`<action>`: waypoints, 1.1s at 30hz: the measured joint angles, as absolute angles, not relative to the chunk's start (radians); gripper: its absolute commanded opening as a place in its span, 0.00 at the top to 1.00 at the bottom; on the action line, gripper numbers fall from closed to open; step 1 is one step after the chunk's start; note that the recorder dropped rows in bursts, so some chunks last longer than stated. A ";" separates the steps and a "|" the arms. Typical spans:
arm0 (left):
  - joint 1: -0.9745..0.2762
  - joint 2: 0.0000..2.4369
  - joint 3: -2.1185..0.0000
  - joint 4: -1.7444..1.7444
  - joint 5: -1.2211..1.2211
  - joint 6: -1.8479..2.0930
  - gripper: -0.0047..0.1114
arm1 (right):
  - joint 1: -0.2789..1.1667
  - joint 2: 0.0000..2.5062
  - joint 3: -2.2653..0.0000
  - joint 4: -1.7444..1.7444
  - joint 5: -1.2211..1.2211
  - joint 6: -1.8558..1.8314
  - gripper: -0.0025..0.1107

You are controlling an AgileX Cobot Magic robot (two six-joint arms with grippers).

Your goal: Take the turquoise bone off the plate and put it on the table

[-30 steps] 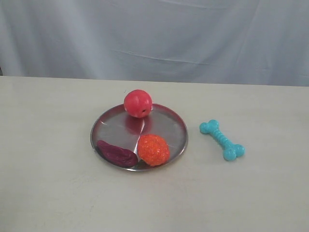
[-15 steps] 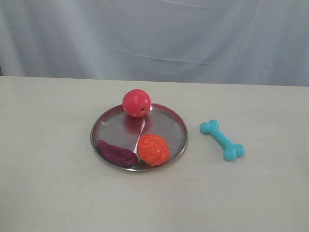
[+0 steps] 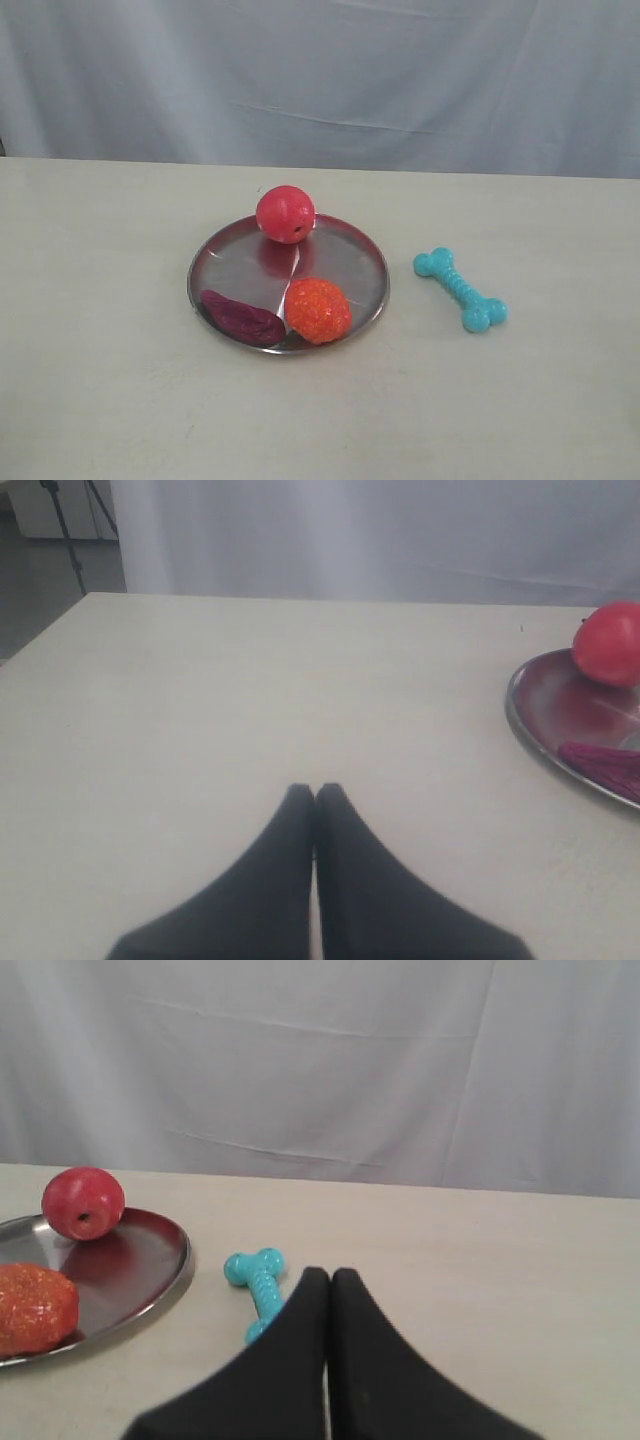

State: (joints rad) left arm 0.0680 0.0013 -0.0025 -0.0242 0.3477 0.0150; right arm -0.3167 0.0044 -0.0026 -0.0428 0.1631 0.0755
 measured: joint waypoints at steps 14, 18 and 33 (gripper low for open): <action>0.068 0.001 -0.003 -0.024 0.348 0.015 0.96 | -0.317 0.004 -0.003 -0.043 0.349 0.085 0.98; 0.068 0.001 -0.003 -0.024 0.348 0.015 0.96 | -0.317 0.004 -0.003 -0.043 0.350 0.085 0.98; 0.068 0.001 -0.003 -0.024 0.348 0.015 0.96 | -0.317 0.004 -0.003 -0.043 0.351 0.090 0.98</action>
